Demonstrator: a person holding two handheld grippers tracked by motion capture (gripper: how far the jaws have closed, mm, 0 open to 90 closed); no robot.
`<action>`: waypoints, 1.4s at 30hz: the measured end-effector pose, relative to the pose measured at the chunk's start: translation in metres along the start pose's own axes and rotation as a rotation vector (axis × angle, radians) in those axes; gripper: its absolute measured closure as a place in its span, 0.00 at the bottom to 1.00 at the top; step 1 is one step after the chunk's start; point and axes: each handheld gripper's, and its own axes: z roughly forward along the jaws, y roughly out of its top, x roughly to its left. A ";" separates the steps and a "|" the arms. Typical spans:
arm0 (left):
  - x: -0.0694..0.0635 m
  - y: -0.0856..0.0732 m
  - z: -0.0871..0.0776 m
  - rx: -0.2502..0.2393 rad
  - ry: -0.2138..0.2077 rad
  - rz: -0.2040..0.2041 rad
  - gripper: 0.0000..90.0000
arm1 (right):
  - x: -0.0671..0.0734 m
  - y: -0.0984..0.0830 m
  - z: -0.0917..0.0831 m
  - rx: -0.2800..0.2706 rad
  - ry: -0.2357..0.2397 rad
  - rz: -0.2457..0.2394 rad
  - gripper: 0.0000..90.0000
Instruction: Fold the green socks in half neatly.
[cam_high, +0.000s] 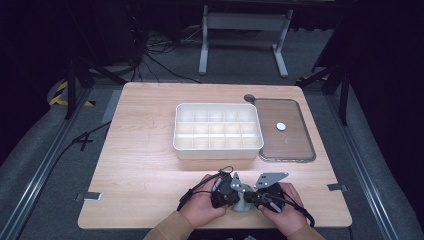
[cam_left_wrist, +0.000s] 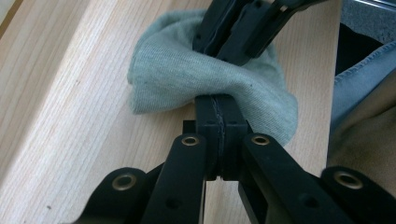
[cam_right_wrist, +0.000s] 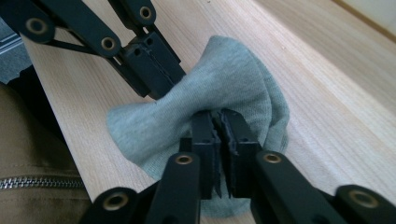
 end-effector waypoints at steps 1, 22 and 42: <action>0.000 0.000 0.000 0.000 0.000 0.000 1.00 | 0.000 0.000 -0.001 0.003 -0.005 -0.010 0.90; 0.001 0.004 -0.001 0.019 -0.015 0.008 1.00 | -0.026 -0.023 -0.019 0.038 0.050 0.146 0.93; -0.019 0.014 -0.011 -0.079 0.054 0.159 0.76 | -0.007 -0.013 -0.007 0.066 0.038 0.134 0.89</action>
